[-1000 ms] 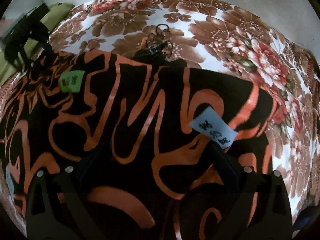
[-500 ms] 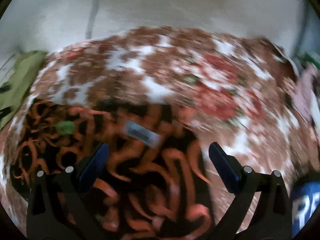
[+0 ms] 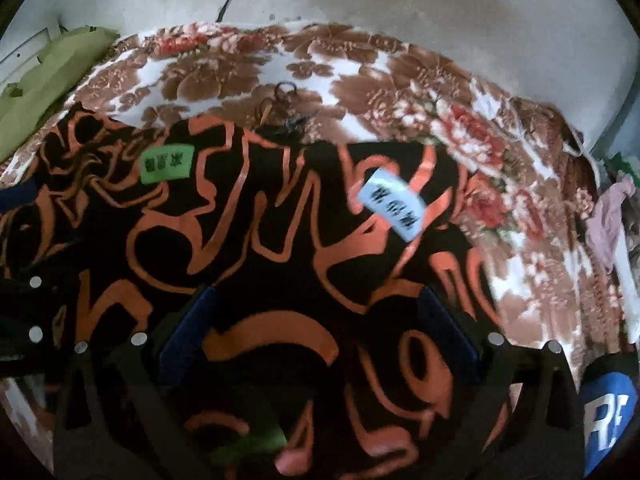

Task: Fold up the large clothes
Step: 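Release the garment and pull both grippers back from it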

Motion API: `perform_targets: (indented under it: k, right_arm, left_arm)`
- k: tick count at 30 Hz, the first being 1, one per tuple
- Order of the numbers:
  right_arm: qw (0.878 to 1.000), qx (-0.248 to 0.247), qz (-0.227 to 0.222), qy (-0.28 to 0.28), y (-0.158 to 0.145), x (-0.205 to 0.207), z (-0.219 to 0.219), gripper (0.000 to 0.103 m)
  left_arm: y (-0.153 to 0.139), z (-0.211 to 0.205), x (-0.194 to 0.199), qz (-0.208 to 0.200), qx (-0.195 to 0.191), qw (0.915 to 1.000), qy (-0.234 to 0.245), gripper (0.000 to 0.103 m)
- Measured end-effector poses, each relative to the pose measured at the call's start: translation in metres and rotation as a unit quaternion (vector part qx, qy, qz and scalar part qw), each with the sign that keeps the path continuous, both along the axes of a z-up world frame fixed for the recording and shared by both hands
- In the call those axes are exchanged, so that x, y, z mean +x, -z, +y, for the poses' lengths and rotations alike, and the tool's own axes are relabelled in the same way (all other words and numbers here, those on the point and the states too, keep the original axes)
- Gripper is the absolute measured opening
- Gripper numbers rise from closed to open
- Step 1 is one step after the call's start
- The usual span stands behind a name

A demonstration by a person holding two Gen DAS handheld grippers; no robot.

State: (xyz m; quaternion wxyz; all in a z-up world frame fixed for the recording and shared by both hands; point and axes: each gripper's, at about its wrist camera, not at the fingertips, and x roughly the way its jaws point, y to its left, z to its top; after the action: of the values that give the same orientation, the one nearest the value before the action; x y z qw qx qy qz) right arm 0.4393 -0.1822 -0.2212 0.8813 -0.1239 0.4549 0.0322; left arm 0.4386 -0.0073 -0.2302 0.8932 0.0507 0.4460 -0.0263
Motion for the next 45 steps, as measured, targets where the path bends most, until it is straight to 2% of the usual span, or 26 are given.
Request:
perform_targets:
  k: [2, 8, 9, 11, 15, 17, 19, 25, 31, 36, 39, 44, 45]
  right_arm:
    - [1.0, 0.013, 0.009, -0.002, 0.01, 0.004, -0.006, 0.098]
    - [1.0, 0.0, -0.011, -0.027, 0.007, 0.005, -0.033, 0.098]
    - [1.0, -0.005, -0.012, -0.026, 0.007, 0.006, -0.038, 0.098]
    - [0.999, -0.024, -0.015, -0.017, 0.008, 0.009, -0.056, 0.098]
    - [0.998, -0.06, -0.01, 0.021, 0.015, 0.013, -0.1, 0.098]
    - [0.998, -0.036, 0.01, 0.053, 0.017, 0.012, -0.127, 0.098]
    - [0.997, 0.002, 0.011, 0.081, 0.004, 0.002, -0.141, 0.098]
    - [0.996, 0.045, -0.005, 0.071, -0.044, -0.036, -0.109, 0.098]
    - [0.996, 0.08, -0.012, 0.044, -0.073, -0.071, -0.057, 0.098]
    - [0.997, 0.078, -0.004, 0.013, -0.072, -0.082, -0.024, 0.098]
    - [0.997, 0.081, -0.002, 0.005, -0.071, -0.085, -0.013, 0.098]
    - [0.996, 0.084, 0.003, -0.001, -0.065, -0.085, -0.003, 0.098]
    - [0.997, 0.082, 0.006, -0.003, -0.062, -0.084, -0.002, 0.098]
  left_arm:
    - [0.007, 0.01, -0.002, 0.007, -0.008, 0.9999, -0.002, 0.098]
    - [0.02, 0.053, -0.004, 0.004, 0.052, 0.9986, 0.0, 0.099]
    - [0.02, 0.056, -0.004, 0.003, 0.054, 0.9985, 0.007, 0.099]
    - [0.019, 0.063, -0.006, -0.006, 0.097, 0.9952, 0.013, 0.099]
    - [0.014, 0.089, -0.005, -0.002, 0.104, 0.9946, 0.003, 0.099]
    - [0.006, 0.092, -0.01, -0.005, 0.118, 0.993, 0.003, 0.099]
    - [-0.009, 0.089, -0.019, -0.014, 0.128, 0.9916, -0.009, 0.098]
    - [-0.068, 0.068, -0.064, -0.042, 0.062, 0.9968, -0.028, 0.098]
    - [-0.085, 0.081, -0.104, -0.029, -0.015, 0.9966, -0.075, 0.098]
    - [-0.073, 0.1, -0.131, -0.017, -0.011, 0.9952, -0.096, 0.098]
    - [-0.065, 0.11, -0.144, -0.008, -0.027, 0.9944, -0.101, 0.098]
    - [-0.031, 0.125, -0.173, 0.011, -0.121, 0.9844, -0.127, 0.098]
    - [-0.024, 0.125, -0.177, 0.009, -0.128, 0.9837, -0.126, 0.098]
